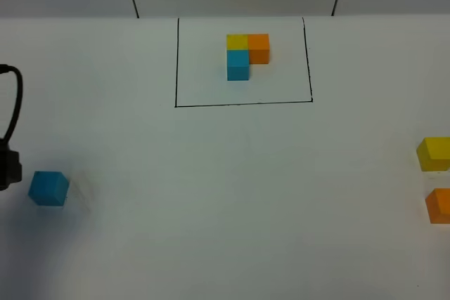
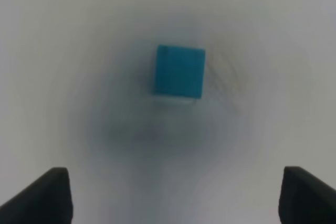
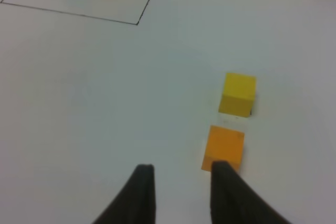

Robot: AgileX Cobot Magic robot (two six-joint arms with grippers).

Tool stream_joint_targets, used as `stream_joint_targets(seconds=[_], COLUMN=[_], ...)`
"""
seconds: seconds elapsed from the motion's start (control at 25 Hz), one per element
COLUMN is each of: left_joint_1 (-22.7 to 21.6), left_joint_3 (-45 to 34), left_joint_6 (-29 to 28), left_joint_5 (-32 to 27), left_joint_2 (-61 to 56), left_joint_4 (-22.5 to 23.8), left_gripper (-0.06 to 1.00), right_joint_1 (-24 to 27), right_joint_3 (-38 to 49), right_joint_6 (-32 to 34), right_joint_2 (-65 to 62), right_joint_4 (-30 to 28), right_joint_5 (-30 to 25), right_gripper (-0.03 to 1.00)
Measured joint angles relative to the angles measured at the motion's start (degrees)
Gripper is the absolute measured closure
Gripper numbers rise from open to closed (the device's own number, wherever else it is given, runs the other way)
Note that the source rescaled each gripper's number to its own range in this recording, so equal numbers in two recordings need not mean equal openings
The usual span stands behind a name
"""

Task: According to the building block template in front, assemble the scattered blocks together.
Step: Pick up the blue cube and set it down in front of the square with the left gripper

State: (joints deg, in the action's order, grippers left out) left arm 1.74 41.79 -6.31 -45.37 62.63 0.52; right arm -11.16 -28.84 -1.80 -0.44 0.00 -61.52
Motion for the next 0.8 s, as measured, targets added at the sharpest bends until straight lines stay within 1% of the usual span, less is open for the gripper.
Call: stream_joint_targets(seconds=[0.24,0.4,0.56,0.8], left_joint_1=[0.0,0.0,-0.1,-0.1], left_joint_3=[0.1,0.1,0.1,0.1], left_joint_6=[0.0,0.0,0.0,0.8], left_joint_5=[6.6,10.8,14.4,18.0], left_joint_2=[12.3,18.4,23.1,28.7], left_joint_4=[0.0,0.0,0.0,0.0], left_gripper=[0.25,0.25,0.25,0.25], right_joint_1=[0.0,0.0,0.0,0.0], right_joint_3=[0.0,0.0,0.0,0.0], right_joint_6=[0.0,0.0,0.0,0.0], right_joint_2=[0.0,0.0,0.0,0.0], right_joint_4=[0.0,0.0,0.0,0.0], right_joint_5=[0.0,0.0,0.0,0.0], right_gripper=[0.97,0.97,0.97,0.97])
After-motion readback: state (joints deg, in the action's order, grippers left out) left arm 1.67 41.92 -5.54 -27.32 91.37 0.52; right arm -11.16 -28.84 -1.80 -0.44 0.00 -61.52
